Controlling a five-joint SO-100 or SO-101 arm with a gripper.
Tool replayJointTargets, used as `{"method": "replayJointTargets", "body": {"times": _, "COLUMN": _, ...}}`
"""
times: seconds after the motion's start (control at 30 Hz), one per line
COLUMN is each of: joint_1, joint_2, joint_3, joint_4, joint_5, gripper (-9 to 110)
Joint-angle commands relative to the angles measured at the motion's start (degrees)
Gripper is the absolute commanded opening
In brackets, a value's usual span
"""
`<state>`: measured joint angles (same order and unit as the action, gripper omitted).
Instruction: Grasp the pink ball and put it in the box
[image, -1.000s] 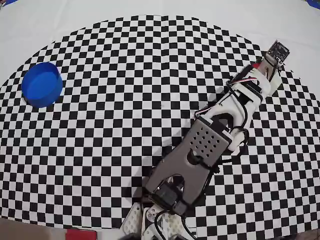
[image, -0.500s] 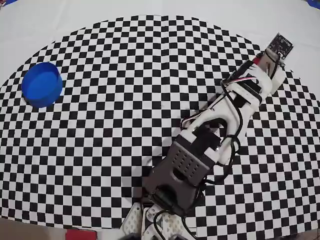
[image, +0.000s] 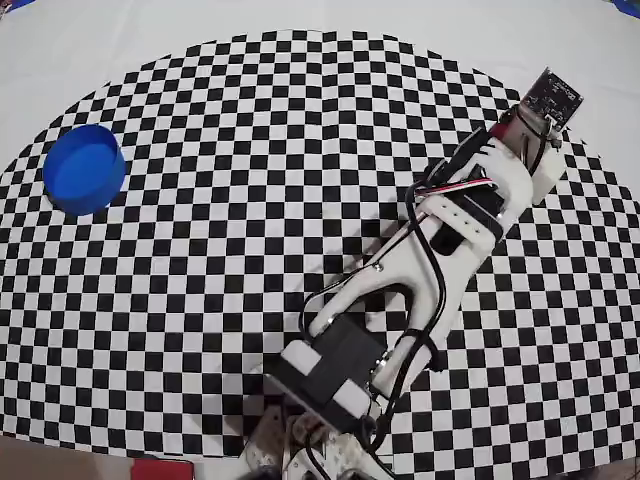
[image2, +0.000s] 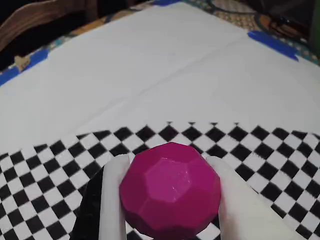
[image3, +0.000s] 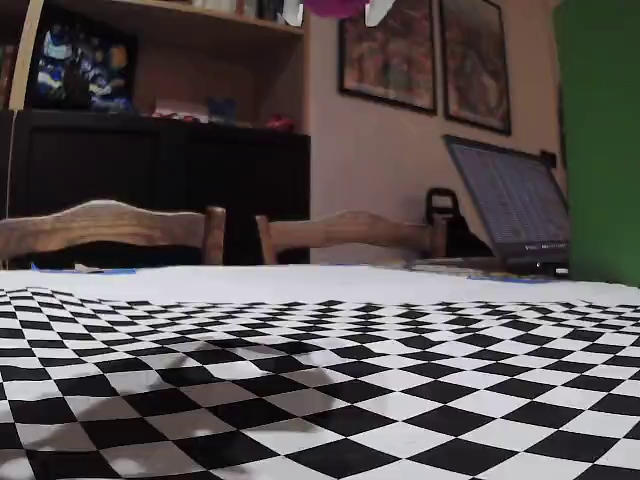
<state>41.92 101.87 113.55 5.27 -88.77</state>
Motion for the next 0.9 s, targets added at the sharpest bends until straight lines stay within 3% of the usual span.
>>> {"method": "replayJointTargets", "body": {"times": 0.0, "joint_1": 0.53, "joint_2": 8.26, "joint_3": 2.90, "joint_4": 0.09, "joint_5": 0.35, "gripper": 0}}
{"method": "replayJointTargets", "body": {"times": 0.57, "joint_1": 3.25, "joint_2": 35.60, "joint_3": 26.89, "joint_4": 0.35, "joint_5": 0.35, "gripper": 0}}
{"method": "replayJointTargets", "body": {"times": 0.87, "joint_1": 0.88, "joint_2": 42.01, "joint_3": 33.57, "joint_4": 0.44, "joint_5": 0.35, "gripper": 0}}
